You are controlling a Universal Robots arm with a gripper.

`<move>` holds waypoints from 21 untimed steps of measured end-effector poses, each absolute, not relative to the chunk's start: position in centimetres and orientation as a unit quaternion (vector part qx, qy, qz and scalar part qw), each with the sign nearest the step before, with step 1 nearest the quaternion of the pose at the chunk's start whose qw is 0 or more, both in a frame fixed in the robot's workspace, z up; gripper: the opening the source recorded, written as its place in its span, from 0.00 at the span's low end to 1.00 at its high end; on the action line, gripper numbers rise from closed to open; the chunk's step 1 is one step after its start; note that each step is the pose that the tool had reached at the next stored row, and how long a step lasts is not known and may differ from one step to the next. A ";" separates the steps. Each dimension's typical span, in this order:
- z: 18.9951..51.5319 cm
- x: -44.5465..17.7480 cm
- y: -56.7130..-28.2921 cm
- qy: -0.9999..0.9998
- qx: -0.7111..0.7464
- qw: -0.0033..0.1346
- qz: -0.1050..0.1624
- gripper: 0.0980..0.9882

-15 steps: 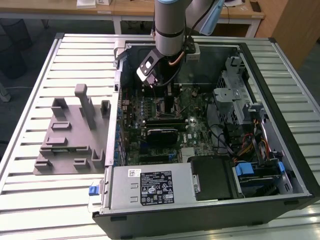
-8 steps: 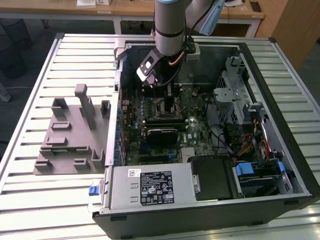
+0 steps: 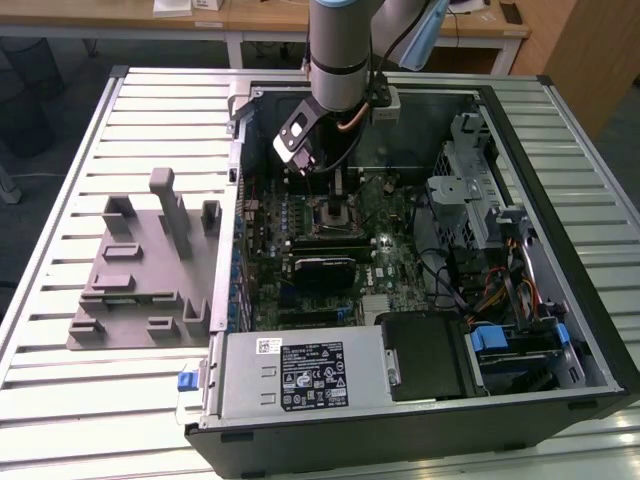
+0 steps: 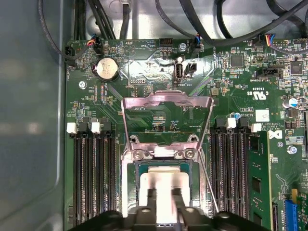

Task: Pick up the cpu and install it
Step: 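Place the cpu into insertion slot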

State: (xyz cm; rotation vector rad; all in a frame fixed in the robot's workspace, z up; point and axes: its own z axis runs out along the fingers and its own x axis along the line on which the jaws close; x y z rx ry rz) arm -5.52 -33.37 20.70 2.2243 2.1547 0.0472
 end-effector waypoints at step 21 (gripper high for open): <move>21.8 -5.5 -33.4 0.699 0.714 0.022 0.016 0.01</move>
